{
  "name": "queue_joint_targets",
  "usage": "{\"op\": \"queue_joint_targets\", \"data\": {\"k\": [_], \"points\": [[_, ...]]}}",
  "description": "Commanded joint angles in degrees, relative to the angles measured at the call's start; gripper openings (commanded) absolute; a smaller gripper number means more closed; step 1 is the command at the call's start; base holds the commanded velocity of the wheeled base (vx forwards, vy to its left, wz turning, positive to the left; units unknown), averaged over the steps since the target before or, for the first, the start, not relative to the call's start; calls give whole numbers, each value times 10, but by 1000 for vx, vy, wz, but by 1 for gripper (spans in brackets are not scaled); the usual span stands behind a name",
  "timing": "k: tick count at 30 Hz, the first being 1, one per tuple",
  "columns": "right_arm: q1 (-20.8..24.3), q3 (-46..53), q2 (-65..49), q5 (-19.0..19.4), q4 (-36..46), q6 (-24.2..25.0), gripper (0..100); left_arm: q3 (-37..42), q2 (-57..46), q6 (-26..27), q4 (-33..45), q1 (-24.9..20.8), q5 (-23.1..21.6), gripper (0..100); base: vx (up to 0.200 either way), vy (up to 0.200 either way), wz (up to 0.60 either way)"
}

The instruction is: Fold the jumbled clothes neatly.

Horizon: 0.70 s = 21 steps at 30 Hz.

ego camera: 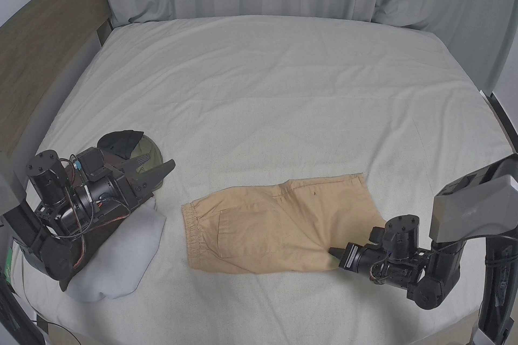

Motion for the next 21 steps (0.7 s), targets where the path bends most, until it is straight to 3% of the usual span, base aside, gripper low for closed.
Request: {"op": "queue_joint_targets", "data": {"k": [1,18,19,21], "points": [[7,31,5,0,-12,0,0,0,-2,-1,0,0,0,100,0,0,0],[10,45,27,0,-14,-3,0,-1,-2,0,0,0,0,100,0,0,0],[11,45,28,0,-14,-3,100,-1,-2,-1,0,0,0,100,0,0,0],[13,44,31,0,-14,-3,100,-1,-3,0,0,0,0,100,0,0,0]]}}
